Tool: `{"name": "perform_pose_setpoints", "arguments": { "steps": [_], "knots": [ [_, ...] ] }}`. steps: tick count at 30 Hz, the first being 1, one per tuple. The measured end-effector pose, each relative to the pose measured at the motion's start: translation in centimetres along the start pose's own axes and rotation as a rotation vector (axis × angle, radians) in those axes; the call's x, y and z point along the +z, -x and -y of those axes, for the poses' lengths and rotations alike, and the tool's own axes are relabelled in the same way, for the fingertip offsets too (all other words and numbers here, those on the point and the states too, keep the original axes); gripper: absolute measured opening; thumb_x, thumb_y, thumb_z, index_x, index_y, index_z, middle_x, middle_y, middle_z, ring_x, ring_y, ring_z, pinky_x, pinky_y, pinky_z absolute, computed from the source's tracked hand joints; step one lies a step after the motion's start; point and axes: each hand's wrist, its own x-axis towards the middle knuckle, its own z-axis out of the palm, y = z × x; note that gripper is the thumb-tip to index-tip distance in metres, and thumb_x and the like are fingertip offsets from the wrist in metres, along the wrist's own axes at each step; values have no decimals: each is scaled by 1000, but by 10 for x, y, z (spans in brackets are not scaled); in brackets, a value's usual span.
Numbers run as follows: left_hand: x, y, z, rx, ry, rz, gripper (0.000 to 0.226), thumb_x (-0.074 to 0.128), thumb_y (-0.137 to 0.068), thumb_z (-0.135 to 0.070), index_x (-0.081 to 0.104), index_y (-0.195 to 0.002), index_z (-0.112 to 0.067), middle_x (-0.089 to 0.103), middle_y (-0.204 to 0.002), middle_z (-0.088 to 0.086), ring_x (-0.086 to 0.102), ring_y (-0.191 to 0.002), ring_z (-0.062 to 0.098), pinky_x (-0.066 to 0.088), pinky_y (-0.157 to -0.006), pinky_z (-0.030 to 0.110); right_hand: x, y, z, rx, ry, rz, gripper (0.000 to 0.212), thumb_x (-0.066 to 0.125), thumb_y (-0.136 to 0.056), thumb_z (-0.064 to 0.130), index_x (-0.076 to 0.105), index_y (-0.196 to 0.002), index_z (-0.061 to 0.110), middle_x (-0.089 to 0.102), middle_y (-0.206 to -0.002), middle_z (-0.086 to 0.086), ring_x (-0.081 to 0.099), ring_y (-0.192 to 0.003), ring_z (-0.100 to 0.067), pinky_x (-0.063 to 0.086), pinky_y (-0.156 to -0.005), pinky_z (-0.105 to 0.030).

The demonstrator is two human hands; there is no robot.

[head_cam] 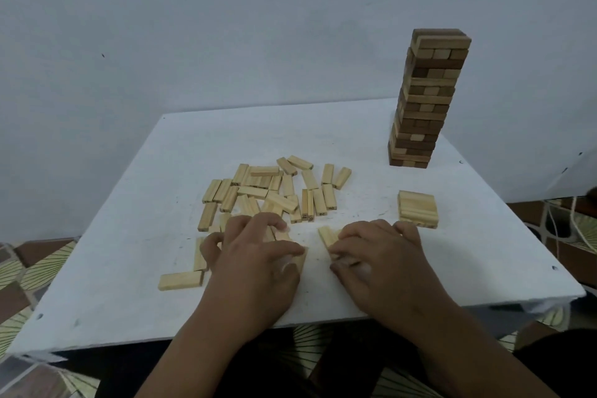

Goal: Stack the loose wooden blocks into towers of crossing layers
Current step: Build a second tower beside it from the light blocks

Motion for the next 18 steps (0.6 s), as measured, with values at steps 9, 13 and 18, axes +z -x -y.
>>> {"name": "perform_pose_setpoints", "arguments": {
  "steps": [9, 13, 18],
  "knots": [
    [27, -11, -37, 197, -2, 99, 36, 51, -88, -27, 67, -117, -39, 52, -131, -14, 36, -119, 15, 34, -87, 36, -20, 16, -27, 109, -108, 6, 24, 61, -83, 41, 78, -97, 29, 66, -114, 16, 55, -104, -3, 44, -97, -33],
    [30, -21, -53, 370, 47, 134, 33, 56, -77, -29, 76, -103, -28, 67, -118, -10, 41, -112, 6, 31, -92, 21, -34, 23, -39, 78, -191, 129, 34, 67, -75, 46, 76, -105, 32, 60, -127, 22, 53, -112, 4, 40, -102, -19],
    [33, -20, -45, 244, 205, 226, 61, 63, -71, -43, 54, -131, -45, 45, -129, -40, 29, -123, -13, 14, -101, 6, -50, 31, -60, 81, -274, 187, 63, 78, -60, 59, 66, -120, 41, 47, -135, 32, 45, -120, 13, 21, -100, -3]
  ]
}}
